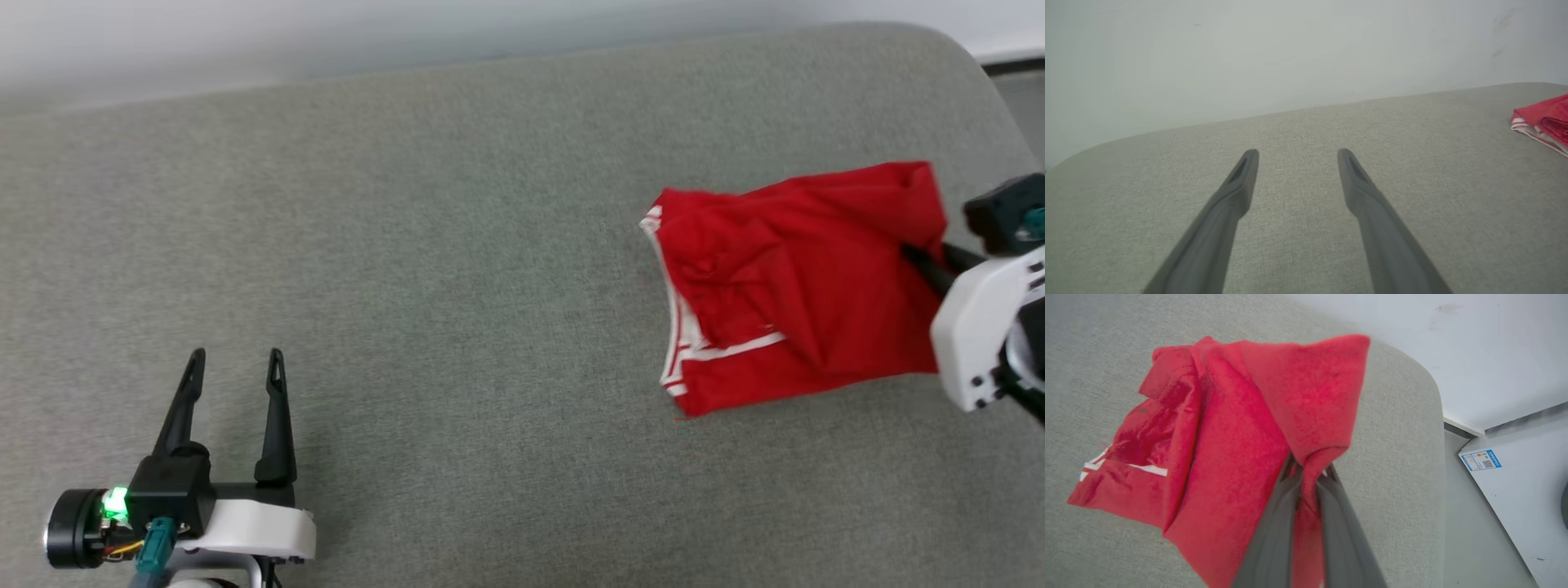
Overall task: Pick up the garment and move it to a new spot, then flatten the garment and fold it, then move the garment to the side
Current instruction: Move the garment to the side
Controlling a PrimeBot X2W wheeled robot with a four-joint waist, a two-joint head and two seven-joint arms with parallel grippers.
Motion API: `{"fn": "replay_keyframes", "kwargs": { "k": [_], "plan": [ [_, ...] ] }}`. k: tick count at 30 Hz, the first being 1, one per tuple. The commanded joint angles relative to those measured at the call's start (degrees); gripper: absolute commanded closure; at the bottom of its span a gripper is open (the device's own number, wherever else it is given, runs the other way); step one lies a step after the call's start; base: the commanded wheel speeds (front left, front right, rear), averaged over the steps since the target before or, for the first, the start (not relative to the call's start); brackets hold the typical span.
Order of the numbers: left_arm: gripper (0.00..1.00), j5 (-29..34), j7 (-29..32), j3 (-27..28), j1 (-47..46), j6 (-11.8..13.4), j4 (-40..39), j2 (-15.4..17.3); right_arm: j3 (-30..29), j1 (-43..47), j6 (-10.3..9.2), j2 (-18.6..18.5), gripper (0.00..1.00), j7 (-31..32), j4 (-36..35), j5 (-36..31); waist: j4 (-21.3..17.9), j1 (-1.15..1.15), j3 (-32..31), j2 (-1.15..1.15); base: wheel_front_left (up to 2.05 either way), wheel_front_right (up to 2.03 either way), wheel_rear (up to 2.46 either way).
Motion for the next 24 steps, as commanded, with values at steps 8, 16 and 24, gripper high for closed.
{"fn": "replay_keyframes", "kwargs": {
  "k": [8,16,24],
  "plan": [
    [0.0,0.97,-0.13,0.43,-3.16,-0.27,-3.85,1.99,-9.56,-2.52,-0.09,-3.77,1.0,0.35,4.0,-3.24,-2.39,0.0,8.85,0.0,0.0,0.0,0.0],
    [0.0,1.32,-0.13,0.33,-5.95,-0.61,-6.7,3.68,-17.71,-7.21,-0.09,-3.75,1.0,-0.32,12.63,-8.17,-1.08,0.0,14.91,0.0,0.0,0.0,0.0],
    [0.0,1.08,-0.13,0.29,-7.1,-0.52,-8.15,4.52,-25.19,-13.21,-0.09,-1.1,1.0,-1.24,21.5,-14.36,0.19,0.0,17.68,0.0,0.0,0.0,0.0]
  ]
}}
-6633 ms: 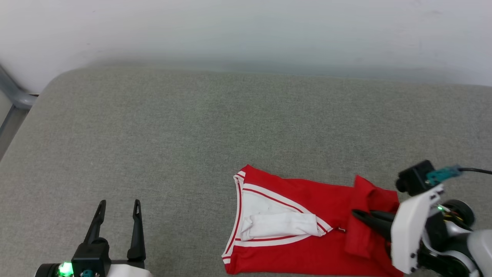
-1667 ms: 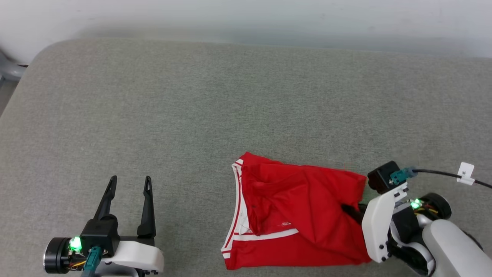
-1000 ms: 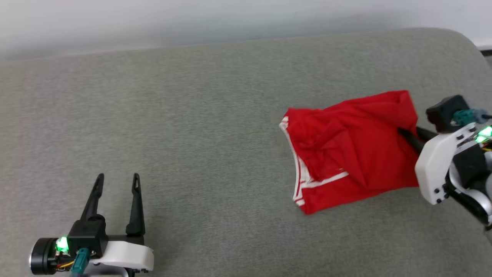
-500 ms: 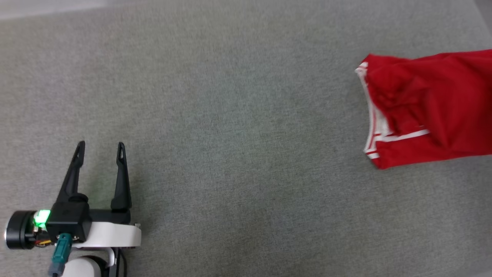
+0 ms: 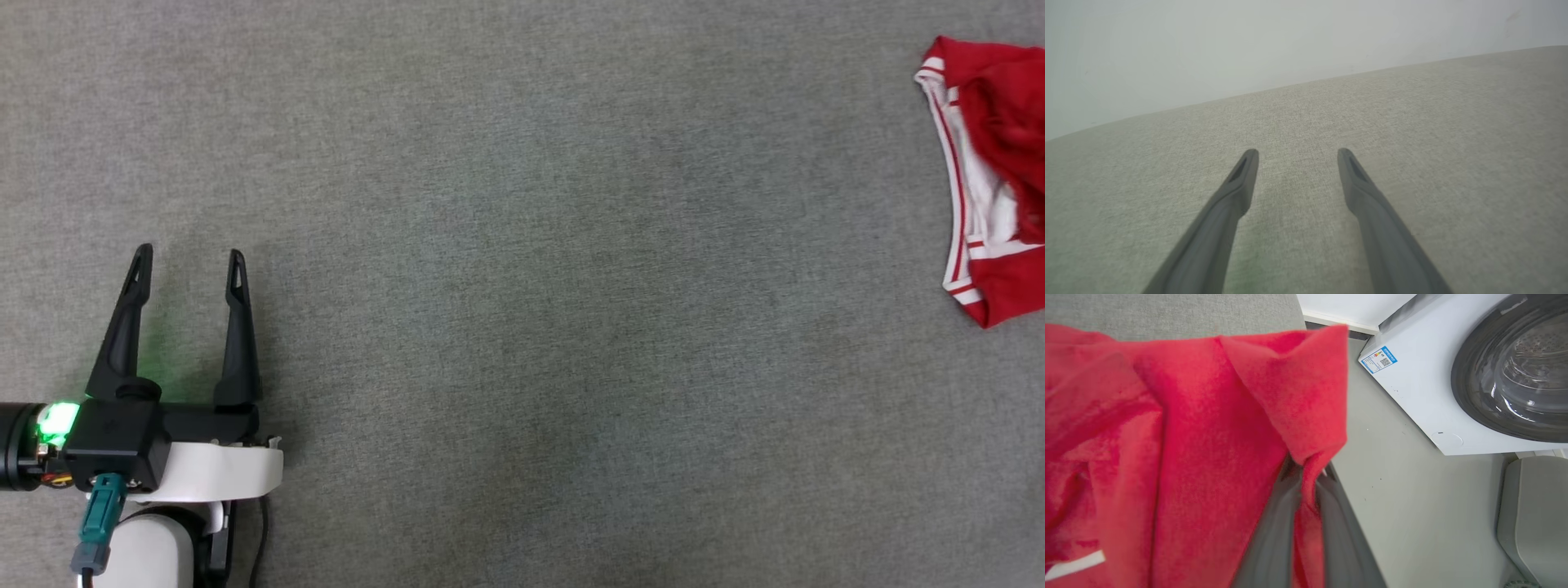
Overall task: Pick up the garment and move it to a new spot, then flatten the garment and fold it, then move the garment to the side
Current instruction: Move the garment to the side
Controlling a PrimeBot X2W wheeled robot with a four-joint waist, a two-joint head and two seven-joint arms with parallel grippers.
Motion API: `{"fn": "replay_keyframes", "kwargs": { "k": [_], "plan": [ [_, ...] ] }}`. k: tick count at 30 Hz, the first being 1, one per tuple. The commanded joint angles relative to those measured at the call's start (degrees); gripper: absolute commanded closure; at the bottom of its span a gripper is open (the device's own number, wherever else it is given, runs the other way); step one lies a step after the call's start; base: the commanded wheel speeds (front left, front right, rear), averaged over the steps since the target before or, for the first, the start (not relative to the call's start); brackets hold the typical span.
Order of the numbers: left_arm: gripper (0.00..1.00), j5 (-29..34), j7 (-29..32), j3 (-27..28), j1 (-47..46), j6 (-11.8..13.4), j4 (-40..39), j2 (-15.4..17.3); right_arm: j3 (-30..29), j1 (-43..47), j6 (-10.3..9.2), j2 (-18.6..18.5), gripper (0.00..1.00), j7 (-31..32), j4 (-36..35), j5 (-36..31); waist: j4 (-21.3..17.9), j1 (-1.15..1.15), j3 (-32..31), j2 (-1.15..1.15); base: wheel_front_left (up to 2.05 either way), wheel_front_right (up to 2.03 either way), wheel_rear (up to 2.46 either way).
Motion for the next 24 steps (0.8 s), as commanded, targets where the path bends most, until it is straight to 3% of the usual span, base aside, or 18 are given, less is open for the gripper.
{"fn": "replay_keyframes", "kwargs": {
  "k": [1,4,5,6,13,24],
  "plan": [
    [0.0,0.01,-0.14,0.09,-0.73,0.19,-0.42,0.28,-0.83,-1.31,-0.09,0.78,1.0,-0.47,1.28,-1.34,0.38,-0.01,0.43,0.0,0.0,0.0,0.0],
    [0.0,-0.09,-0.14,0.07,-0.68,0.39,-0.38,0.3,-2.27,-2.08,-0.09,2.53,1.0,-1.42,3.25,-3.07,0.6,-0.01,0.3,0.0,0.0,0.0,0.0],
    [0.0,-0.18,-0.14,0.12,-0.62,0.53,-0.15,0.26,-2.68,-2.03,-0.09,3.22,0.45,-1.74,3.77,-3.38,0.66,-0.01,-0.08,0.0,0.0,0.0,0.0],
    [0.0,-0.31,-0.14,0.2,-0.53,0.54,0.03,0.21,-3.14,-2.09,-0.09,3.6,0.0,-2.38,4.03,-3.79,0.71,-0.01,-0.63,0.0,0.0,0.0,0.0],
    [0.0,-0.83,-0.14,-0.08,2.08,1.49,1.8,-1.24,-3.94,1.5,-0.09,4.75,0.0,-8.58,2.61,-5.26,1.77,-0.01,-7.73,0.0,0.0,0.0,0.0],
    [0.0,-1.62,-0.14,-0.12,8.18,2.28,4.25,-3.16,-2.04,9.7,-0.09,10.52,0.0,-23.61,-13.3,-3.19,3.69,-0.01,-17.84,0.0,0.0,0.0,0.0]
  ]
}}
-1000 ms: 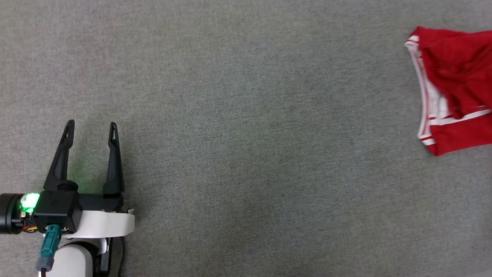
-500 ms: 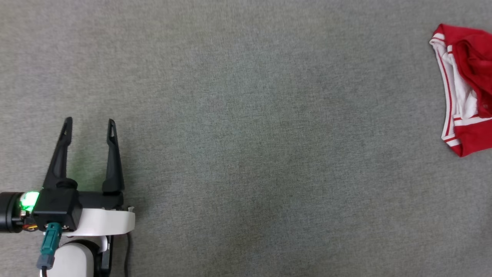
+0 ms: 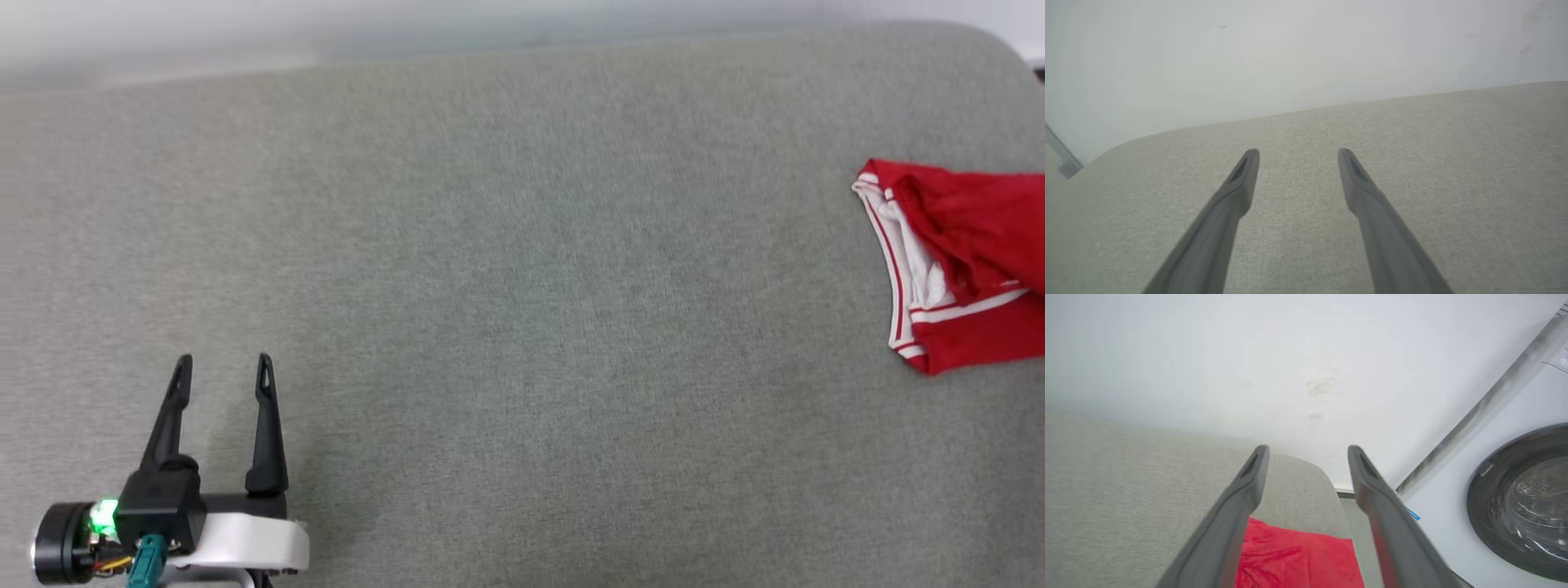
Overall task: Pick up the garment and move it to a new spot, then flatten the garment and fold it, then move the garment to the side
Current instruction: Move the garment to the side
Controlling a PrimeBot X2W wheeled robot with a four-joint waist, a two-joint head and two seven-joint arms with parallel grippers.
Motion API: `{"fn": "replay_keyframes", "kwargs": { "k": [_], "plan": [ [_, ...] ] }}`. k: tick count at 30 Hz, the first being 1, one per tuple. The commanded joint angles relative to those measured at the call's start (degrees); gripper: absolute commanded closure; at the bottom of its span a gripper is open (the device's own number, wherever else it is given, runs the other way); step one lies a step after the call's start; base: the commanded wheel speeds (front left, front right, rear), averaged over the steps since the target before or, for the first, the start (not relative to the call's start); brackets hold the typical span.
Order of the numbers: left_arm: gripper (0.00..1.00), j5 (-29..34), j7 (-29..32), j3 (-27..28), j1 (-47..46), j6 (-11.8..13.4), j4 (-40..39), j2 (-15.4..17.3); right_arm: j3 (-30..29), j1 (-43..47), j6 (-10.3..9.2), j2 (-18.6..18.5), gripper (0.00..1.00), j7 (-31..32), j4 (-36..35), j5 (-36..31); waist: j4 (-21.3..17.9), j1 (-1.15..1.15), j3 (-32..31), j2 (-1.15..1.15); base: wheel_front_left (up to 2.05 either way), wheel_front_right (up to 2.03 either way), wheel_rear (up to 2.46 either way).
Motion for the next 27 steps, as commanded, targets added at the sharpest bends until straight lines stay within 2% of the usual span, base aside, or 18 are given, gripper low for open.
{"fn": "replay_keyframes", "kwargs": {
  "k": [1,10,18,27],
  "plan": [
    [0.0,-0.35,-0.15,0.04,0.67,0.15,0.19,-0.32,0.23,1.37,-0.09,0.95,0.0,-1.44,-1.44,0.44,1.33,0.0,-2.94,0.0,0.0,0.0,0.0],
    [0.0,-0.71,-0.14,-0.33,3.3,-0.22,2.42,-1.0,5.72,10.62,-0.09,9.39,0.0,-11.31,-10.71,1.61,4.46,0.0,-8.61,0.0,0.0,0.0,0.0],
    [0.0,-0.8,-0.15,-0.77,5.18,-0.35,4.29,-1.84,9.54,20.14,-0.09,15.56,0.0,-15.16,-10.16,2.07,6.15,0.0,-12.08,0.0,0.0,0.0,0.0],
    [0.0,-1.18,-0.15,-1.16,6.65,-0.77,6.36,-2.42,9.26,29.21,-0.09,18.94,0.0,-17.12,-8.37,2.92,7.31,0.0,-15.43,0.0,0.0,0.0,0.0]
  ]
}}
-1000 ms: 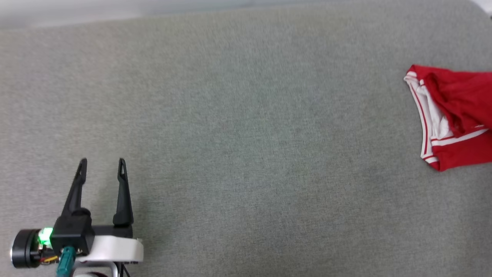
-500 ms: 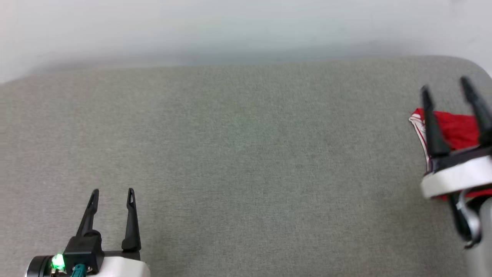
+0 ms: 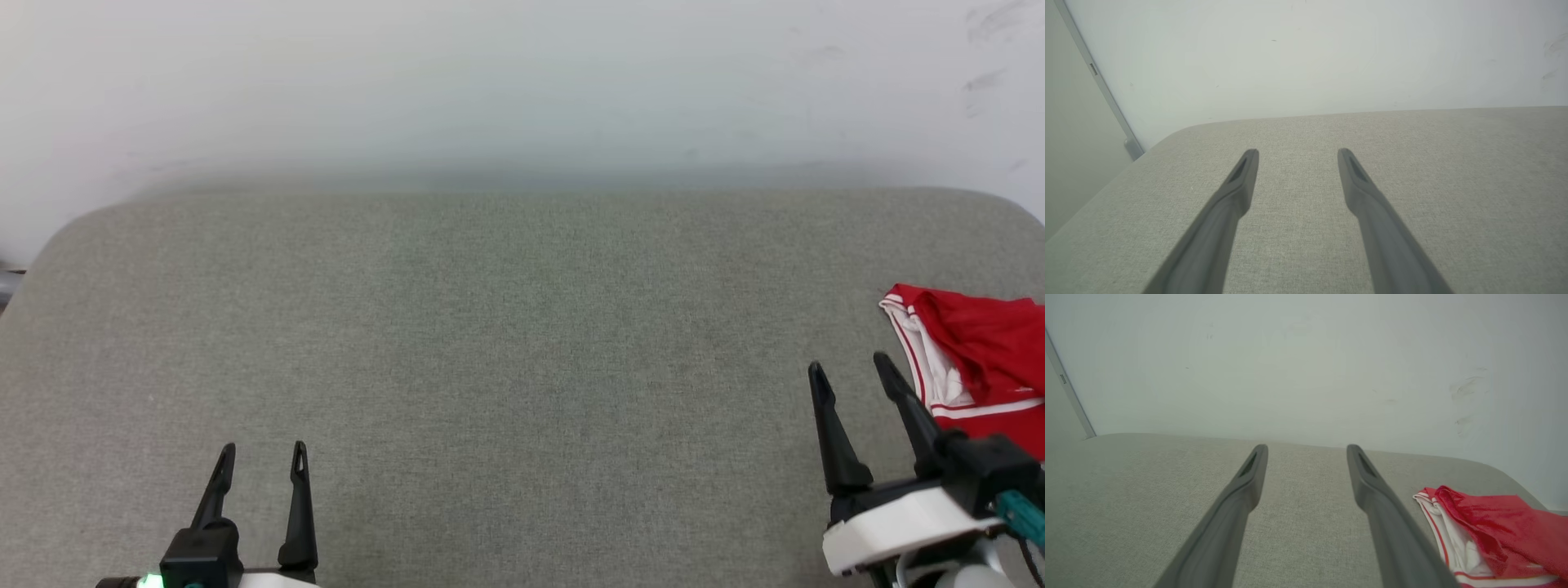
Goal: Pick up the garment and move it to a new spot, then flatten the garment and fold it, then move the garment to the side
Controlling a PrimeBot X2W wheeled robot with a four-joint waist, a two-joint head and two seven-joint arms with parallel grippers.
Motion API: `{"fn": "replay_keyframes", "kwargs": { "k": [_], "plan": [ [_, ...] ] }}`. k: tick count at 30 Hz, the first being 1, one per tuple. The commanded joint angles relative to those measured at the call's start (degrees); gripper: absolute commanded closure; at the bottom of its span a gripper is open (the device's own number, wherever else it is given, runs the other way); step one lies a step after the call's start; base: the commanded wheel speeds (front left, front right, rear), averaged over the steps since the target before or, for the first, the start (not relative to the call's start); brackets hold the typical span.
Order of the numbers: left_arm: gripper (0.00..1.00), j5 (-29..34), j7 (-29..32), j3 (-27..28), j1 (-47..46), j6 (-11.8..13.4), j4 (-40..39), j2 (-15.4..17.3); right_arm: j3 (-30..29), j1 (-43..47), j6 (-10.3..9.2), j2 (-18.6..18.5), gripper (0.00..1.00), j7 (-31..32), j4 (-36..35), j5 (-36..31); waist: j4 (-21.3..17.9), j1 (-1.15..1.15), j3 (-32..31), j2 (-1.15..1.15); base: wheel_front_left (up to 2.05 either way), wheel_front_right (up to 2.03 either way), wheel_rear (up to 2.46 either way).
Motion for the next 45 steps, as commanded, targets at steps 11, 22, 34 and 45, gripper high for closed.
{"fn": "replay_keyframes", "kwargs": {
  "k": [11,22,34,45],
  "plan": [
    [0.0,-0.74,-0.13,-0.07,1.95,-0.81,1.47,-0.44,-2.22,7.19,-0.09,2.74,0.0,-0.3,-4.74,-2.73,0.39,0.01,-2.11,0.0,0.0,0.0,0.0],
    [1.0,-1.39,0.48,0.28,2.09,-1.3,4.4,-0.94,-2.61,8.86,0.0,3.33,1.0,0.11,-3.71,-3.01,0.39,0.01,-2.29,0.0,0.0,0.0,0.0],
    [1.0,-15.71,4.06,1.2,-0.58,-2.55,5.72,-1.22,-2.48,6.8,-0.01,2.79,1.0,2.46,-1.75,11.89,0.44,0.01,-2.21,0.0,0.0,0.0,0.0],
    [1.0,-27.18,6.65,1.67,-2.51,-3.57,6.49,-1.42,-2.53,5.07,-0.01,2.47,1.0,4.43,-0.13,23.58,0.48,0.01,-2.13,0.0,0.0,0.0,0.0]
  ]
}}
